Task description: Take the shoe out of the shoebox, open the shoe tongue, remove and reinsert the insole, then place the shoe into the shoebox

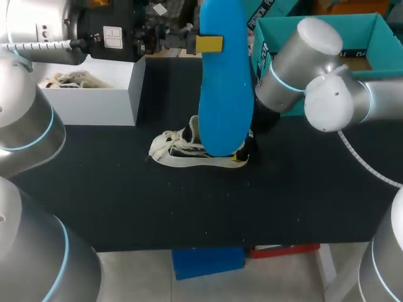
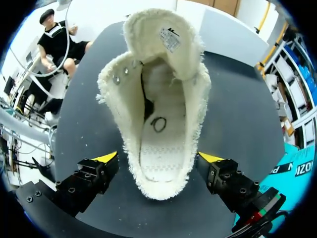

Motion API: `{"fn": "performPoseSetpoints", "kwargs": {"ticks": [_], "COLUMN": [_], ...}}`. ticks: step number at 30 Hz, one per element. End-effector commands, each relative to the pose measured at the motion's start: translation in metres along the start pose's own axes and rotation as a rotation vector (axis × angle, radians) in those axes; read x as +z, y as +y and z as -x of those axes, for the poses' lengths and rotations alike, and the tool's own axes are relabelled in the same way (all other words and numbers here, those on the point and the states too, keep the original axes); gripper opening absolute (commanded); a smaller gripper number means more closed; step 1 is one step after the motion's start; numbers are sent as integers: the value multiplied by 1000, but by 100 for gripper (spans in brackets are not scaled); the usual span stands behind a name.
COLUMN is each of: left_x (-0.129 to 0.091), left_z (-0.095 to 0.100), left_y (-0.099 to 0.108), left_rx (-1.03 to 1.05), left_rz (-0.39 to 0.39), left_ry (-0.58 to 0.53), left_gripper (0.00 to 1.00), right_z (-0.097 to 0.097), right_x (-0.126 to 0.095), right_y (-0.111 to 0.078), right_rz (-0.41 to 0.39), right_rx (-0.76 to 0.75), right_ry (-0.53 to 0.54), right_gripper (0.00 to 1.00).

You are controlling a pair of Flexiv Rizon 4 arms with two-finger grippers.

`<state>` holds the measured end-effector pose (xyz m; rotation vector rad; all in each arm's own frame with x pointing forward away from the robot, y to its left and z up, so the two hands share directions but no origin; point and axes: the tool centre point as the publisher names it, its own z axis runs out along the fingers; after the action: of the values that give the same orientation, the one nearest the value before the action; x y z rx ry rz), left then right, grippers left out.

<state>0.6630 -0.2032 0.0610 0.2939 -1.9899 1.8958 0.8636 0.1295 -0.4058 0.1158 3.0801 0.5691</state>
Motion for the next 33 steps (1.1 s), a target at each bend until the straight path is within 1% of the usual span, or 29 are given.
{"fn": "performPoseSetpoints", "kwargs": {"ticks": [1,17,28,33], "left_x": [2,2,2,2], "left_z": [0,0,0,0], "left_y": [0,0,0,0], "left_rx": [-1,-1,-1,-1], "left_rz": [0,0,0,0], "left_ry": [-4,-4,-4,-4], "left_gripper": [0,0,0,0], "right_z": [-1,-3,-5,-6], "right_x": [6,13,18,17], "right_y": [4,8,9,8], "right_rz": [-322,-373,-373,-367], "right_rx": [14,46,42,41], "right_ry": [-9,-22,-15,-13], "right_gripper": [100,100,100,100]}}
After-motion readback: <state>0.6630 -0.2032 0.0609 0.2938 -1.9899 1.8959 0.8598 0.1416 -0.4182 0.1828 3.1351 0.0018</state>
